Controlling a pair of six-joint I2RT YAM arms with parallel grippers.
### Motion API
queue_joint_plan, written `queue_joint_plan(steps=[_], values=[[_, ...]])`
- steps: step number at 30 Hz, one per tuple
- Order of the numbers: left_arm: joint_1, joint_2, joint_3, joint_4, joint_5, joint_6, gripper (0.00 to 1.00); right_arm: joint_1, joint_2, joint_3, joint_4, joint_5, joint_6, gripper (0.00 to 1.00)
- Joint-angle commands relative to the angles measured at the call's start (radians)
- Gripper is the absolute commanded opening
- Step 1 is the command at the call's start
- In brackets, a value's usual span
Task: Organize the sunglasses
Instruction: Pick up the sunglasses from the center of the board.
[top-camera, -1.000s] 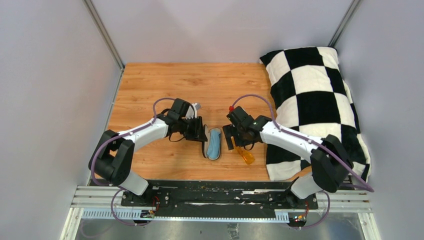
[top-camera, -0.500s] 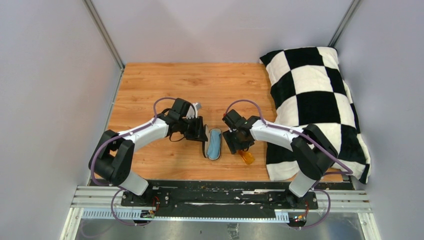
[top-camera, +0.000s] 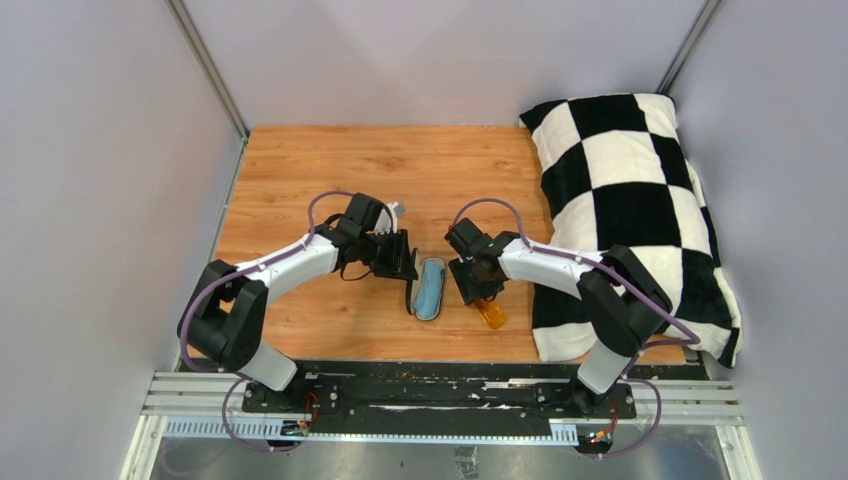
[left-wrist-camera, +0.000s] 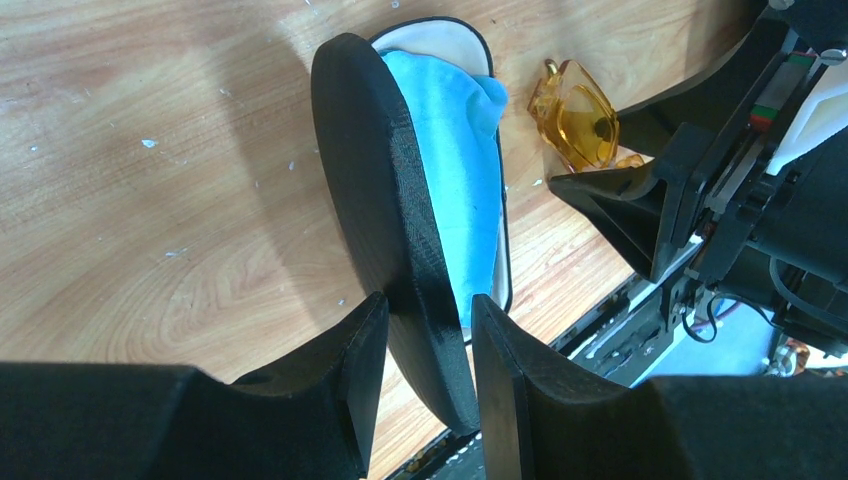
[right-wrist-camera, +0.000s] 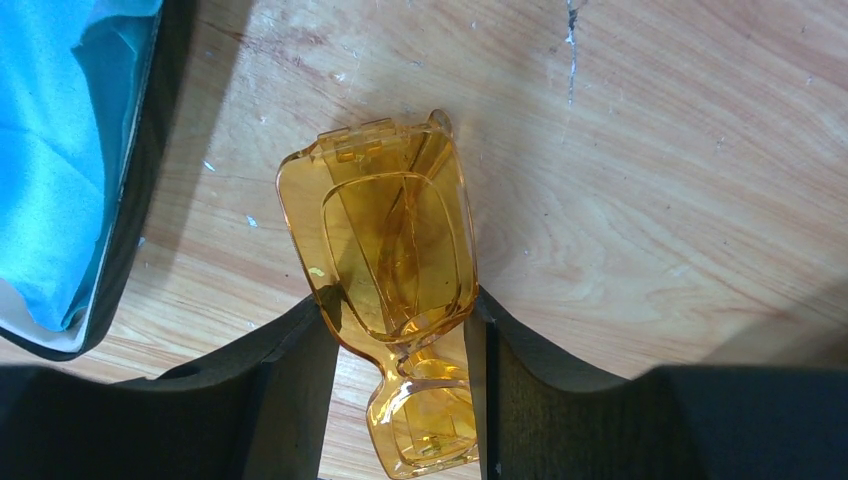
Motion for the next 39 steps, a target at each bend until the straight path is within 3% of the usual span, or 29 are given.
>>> queue_joint_plan(steps=[1, 3, 9, 19, 34, 39], values=[[-0.006, -0.006, 0.020, -0.015, 0.001, 0.007, 0.41, -0.013, -0.009, 0.002, -0.008, 0.026, 0.032, 0.33], [-0.006, -0.006, 0.014, -0.014, 0.000, 0.007, 0.41, -0.013, -0.015, 0.003, -0.020, 0.053, 0.056, 0.27], [-0.006, -0.004, 0.008, -0.016, 0.001, 0.010, 0.41, -0.014, -0.062, 0.004, -0.026, 0.078, 0.107, 0.22], [-0.009, -0.004, -0.001, 0.005, 0.006, -0.002, 0.41, -0.014, -0.169, 0.018, -0.012, 0.048, 0.222, 0.21], [-0.014, -0.002, -0.002, 0.007, 0.009, 0.000, 0.41, -0.016, -0.157, 0.095, 0.000, -0.039, 0.311, 0.21], [-0.019, 0.002, 0.003, 0.008, 0.010, -0.003, 0.41, -0.016, -0.118, 0.100, 0.062, -0.180, 0.432, 0.20]])
